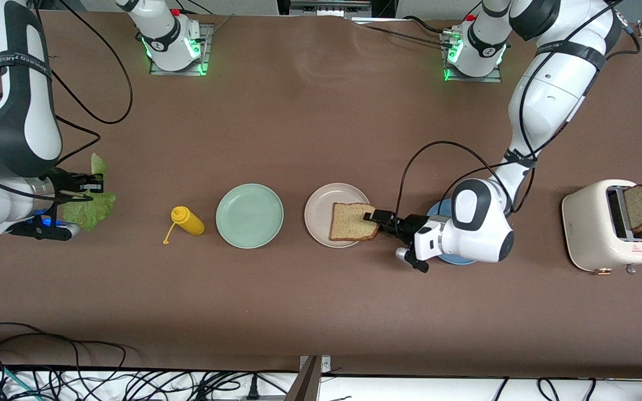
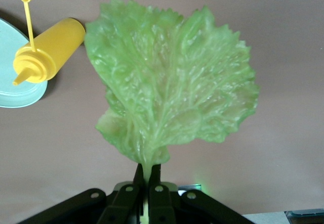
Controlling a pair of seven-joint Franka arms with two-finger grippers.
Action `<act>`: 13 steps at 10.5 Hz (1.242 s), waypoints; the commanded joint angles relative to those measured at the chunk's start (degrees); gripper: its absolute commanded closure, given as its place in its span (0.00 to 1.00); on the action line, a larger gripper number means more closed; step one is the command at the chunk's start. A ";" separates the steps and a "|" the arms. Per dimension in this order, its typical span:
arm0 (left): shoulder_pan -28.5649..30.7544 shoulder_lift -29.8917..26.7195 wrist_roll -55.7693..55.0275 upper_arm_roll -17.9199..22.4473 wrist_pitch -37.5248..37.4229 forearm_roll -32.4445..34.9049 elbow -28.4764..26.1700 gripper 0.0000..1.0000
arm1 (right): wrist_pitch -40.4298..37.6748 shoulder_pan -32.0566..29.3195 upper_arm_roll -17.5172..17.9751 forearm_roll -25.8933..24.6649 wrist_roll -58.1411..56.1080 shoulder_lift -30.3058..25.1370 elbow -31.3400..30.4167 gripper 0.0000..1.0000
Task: Make sandwich on beige plate with both arms
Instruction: 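Carry the lettuce over the toast with the right gripper while the left gripper withdraws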
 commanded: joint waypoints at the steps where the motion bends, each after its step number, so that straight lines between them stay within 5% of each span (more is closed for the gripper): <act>1: 0.34 -2.29 0.27 0.63 -1.03 8.41 0.55 0.00 | -1.21 1.65 0.28 -0.40 0.29 -0.30 1.19 1.00; 4: 1.93 -8.07 -3.75 1.07 -6.29 14.05 0.29 0.00 | -1.21 4.55 0.37 -0.22 0.29 -3.54 1.28 1.00; 8: 1.84 -24.41 -20.89 0.89 -19.11 33.89 0.73 0.00 | -0.16 11.92 0.55 1.18 1.16 -4.61 1.28 1.00; 10: 1.93 -31.19 -26.69 0.89 -25.18 40.85 0.82 0.00 | 5.79 14.92 0.55 7.47 11.22 -4.08 1.19 1.00; 13: 3.24 -36.22 -33.74 0.98 -28.36 40.89 0.99 0.00 | 14.05 20.71 0.46 10.50 19.77 -1.28 0.93 1.00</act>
